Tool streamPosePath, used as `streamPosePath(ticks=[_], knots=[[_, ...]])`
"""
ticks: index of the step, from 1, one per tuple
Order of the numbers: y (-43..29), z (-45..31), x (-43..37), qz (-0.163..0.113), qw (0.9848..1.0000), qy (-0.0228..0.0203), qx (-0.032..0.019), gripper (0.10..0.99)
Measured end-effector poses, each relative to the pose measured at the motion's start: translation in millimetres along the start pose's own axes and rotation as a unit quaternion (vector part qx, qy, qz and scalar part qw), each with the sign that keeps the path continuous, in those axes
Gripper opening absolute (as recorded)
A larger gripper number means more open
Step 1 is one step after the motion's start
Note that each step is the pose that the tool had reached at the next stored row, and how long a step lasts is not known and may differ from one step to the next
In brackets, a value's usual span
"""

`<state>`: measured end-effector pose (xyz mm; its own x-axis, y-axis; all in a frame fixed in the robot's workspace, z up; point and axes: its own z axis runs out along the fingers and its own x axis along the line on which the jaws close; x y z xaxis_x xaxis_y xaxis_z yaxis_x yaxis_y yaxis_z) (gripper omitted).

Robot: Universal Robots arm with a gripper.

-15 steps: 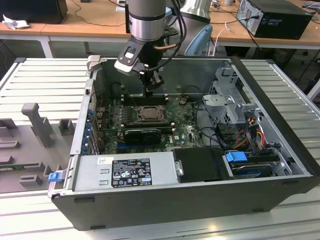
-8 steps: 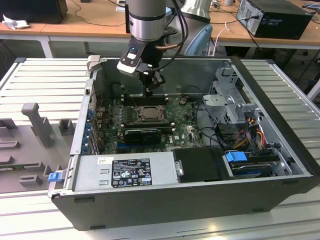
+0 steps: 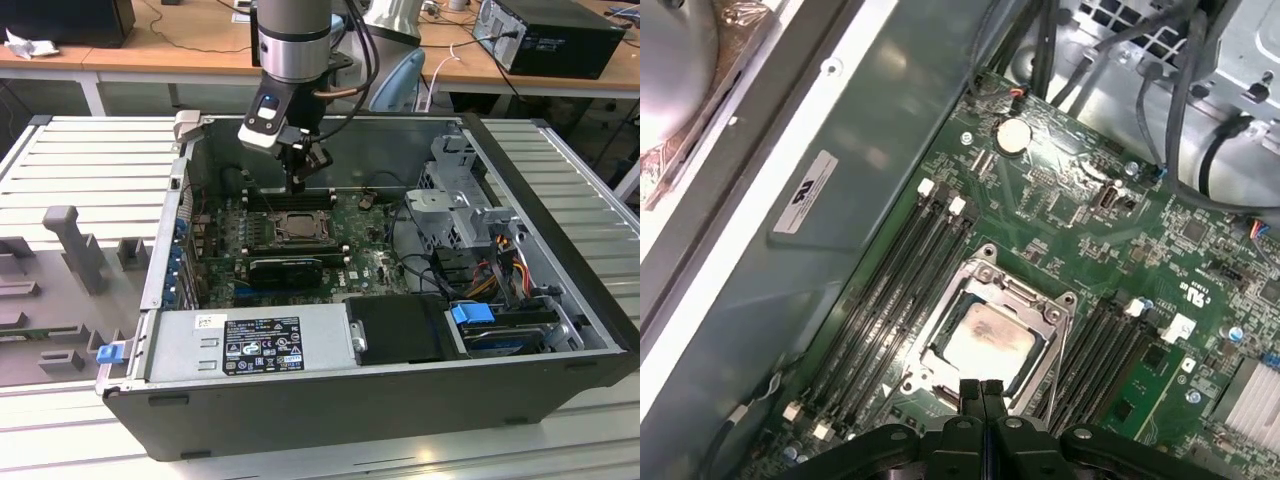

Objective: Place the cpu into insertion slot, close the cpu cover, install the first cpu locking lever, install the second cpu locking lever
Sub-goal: 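Install the first cpu locking lever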

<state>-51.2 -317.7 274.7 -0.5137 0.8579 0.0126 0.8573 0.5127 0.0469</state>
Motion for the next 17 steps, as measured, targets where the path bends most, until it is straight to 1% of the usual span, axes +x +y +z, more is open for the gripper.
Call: streamPosePath(ticks=[11, 15, 17], knots=[[0.0, 0.0, 0.0, -0.035, 0.9994, 0.0017, 0.0004, 0.106], [0.0, 0.0, 0.0, -0.051, 0.9987, 0.0024, 0.0007, 0.106], [0.0, 0.0, 0.0, -0.067, 0.9977, 0.0032, 0.0008, 0.106]])
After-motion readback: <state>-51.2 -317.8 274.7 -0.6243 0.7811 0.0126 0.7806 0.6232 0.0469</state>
